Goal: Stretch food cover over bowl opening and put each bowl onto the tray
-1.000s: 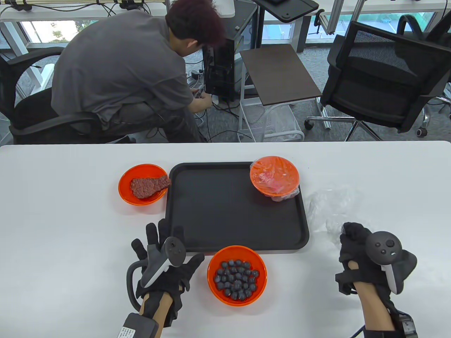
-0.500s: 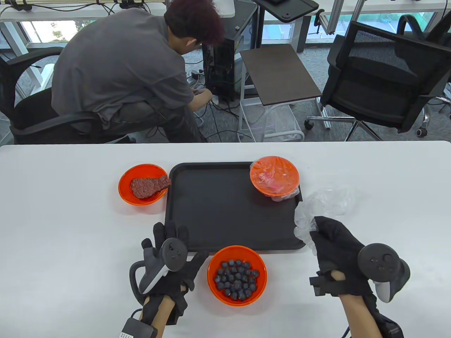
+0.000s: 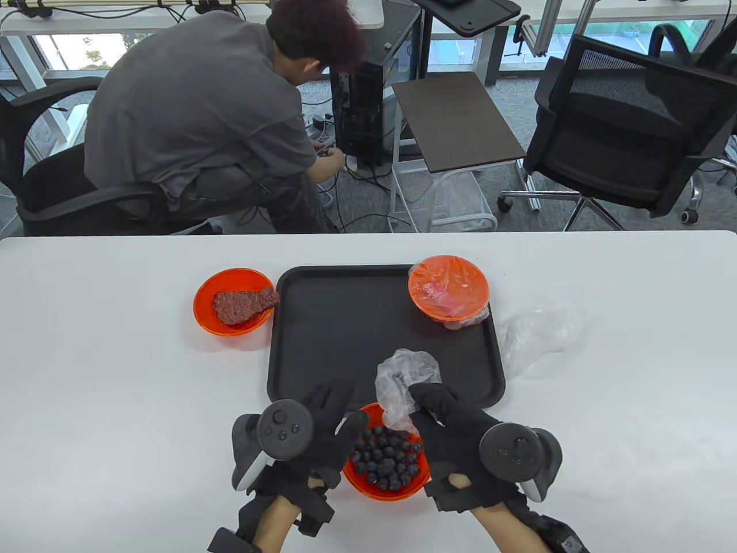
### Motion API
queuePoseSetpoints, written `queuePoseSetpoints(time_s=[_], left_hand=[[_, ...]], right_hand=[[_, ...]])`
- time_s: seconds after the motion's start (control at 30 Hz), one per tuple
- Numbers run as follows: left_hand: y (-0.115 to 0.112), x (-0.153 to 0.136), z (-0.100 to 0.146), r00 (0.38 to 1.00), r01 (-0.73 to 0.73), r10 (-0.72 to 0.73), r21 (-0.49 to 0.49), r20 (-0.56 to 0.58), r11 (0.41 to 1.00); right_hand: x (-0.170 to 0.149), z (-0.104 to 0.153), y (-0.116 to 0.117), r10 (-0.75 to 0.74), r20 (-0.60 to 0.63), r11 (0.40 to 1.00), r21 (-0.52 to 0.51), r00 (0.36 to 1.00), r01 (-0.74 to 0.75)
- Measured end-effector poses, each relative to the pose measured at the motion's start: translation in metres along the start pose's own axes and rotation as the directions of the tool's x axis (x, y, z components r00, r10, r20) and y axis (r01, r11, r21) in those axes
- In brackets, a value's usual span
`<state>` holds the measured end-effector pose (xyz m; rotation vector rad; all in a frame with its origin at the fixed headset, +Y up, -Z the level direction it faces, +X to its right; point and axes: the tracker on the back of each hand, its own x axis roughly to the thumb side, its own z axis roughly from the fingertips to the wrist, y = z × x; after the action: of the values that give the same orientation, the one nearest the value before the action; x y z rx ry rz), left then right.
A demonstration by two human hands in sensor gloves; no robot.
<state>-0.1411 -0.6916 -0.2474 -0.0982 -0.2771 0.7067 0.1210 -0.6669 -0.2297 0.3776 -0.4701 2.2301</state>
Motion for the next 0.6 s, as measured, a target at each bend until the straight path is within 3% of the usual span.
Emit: queuePoseSetpoints(time_s=[0.23, 0.3, 0.47, 0.6], left_hand=[[-0.009, 0.002, -0.002, 0.981, -0.183, 0.186, -0.051, 0.055, 0.982], [-0.011, 0.0, -0.002, 0.949, -0.306, 0.309, -0.05, 0.065, 0.951], [-0.013, -0.012, -0.005, 0.882, -0.471, 0.471, -0.001, 0.013, 0.882], [-0.011, -0.021, -0.005, 0.842, -0.54, 0.54, 0.0, 0.0, 0.842]], right_hand=[[0.017, 0.007, 0.034, -0.023, 0.096, 0.997, 0.07, 0.995, 0.016], [0.014, 0.008, 0.037, -0.02, 0.089, 0.995, 0.097, 0.996, 0.011], [0.004, 0.011, 0.035, -0.102, 0.063, 0.986, 0.141, 0.993, 0.092], [-0.006, 0.01, 0.02, -0.184, 0.046, 0.979, 0.093, 0.982, 0.179]])
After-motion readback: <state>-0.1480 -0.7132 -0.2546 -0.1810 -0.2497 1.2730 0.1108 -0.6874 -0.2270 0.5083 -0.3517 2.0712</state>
